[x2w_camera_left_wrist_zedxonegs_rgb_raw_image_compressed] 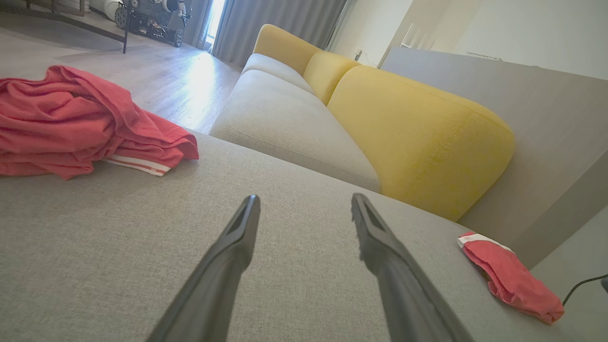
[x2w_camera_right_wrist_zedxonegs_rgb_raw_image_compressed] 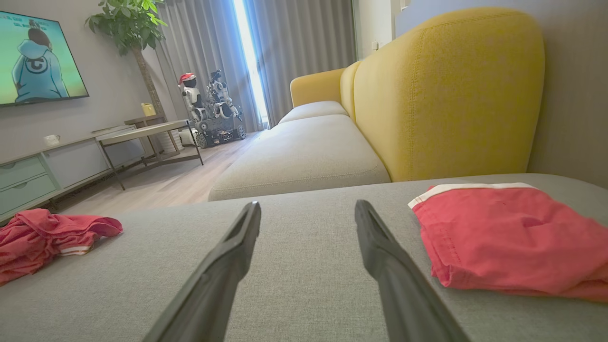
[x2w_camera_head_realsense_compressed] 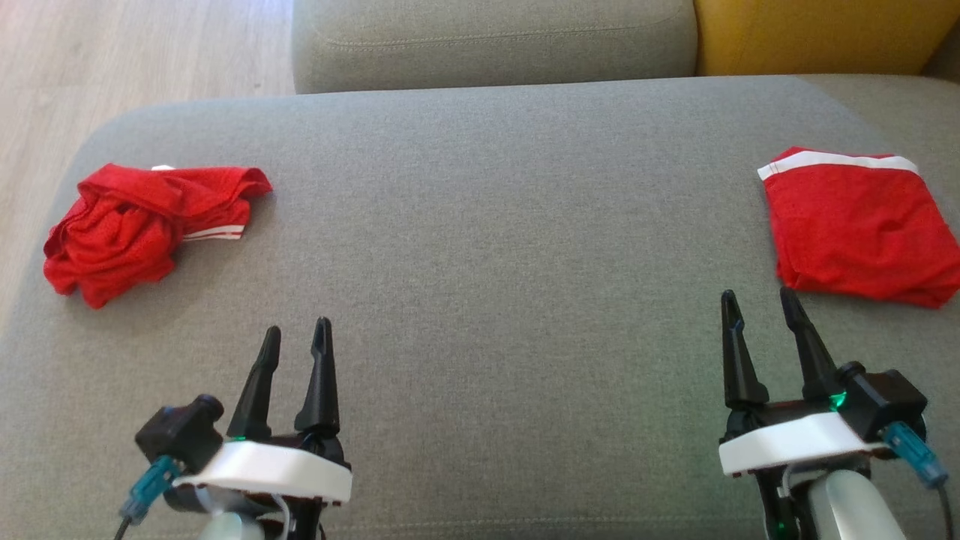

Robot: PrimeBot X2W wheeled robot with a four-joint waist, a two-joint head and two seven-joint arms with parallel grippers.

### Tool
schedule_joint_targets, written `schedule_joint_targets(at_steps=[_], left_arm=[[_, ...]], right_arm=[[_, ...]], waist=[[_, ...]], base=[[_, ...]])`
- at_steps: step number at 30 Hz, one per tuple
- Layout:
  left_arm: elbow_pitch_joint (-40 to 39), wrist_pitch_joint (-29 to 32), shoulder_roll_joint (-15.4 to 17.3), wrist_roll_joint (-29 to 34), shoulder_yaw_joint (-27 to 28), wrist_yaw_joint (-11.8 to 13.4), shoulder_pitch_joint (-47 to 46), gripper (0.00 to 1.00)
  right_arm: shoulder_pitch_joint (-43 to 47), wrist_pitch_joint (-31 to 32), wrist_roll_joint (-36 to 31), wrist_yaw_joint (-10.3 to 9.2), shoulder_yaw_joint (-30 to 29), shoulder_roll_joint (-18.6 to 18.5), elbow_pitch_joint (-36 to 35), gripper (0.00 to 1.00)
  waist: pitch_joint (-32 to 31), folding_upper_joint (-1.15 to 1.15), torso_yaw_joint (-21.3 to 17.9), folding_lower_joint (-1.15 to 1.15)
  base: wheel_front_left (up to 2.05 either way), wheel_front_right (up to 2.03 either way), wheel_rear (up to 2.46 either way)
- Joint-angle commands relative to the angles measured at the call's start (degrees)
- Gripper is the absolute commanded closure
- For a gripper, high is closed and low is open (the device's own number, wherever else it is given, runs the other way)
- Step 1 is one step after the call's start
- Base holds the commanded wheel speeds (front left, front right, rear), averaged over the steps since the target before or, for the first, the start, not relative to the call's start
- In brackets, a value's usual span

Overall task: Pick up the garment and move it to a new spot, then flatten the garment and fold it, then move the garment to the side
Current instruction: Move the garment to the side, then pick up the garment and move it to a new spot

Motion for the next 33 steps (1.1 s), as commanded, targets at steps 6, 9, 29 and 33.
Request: schedule_joint_targets(at_steps=[6,9,29,33], left_arm=[[-2.4,-0.3,0.1,0.6,1.7,0.3,-1.8,0.0],[-2.2,-0.3,0.1,0.7,1.7,0.3,-1.9,0.0],[-2.1,-0.3,0.1,0.9,1.3,0.3,-2.3,0.0],[-2.4,-0.3,0.1,0.7,1.4,0.4,-2.8,0.0]], right_arm=[[-1.1,-0.9,-0.1,0.37,1.7,-0.1,-2.4,0.0],[-1.2,-0.9,0.0,0.37,1.9,-0.1,-2.4,0.0],[-1.0,-1.0,0.3,0.37,1.9,-0.1,-2.2,0.0],[-1.1,-1.0,0.5,0.37,2.0,-0.1,-2.6,0.0]], waist=[[0.3,0.0,0.2,0.0],[0.3,0.0,0.2,0.0],[0.7,0.0,1.1,0.0],[1.2,0.0,3.5,0.0]], base=[[0.0,0.0,0.0],[0.0,0.0,0.0],[0.0,0.0,0.0],[0.0,0.0,0.0]])
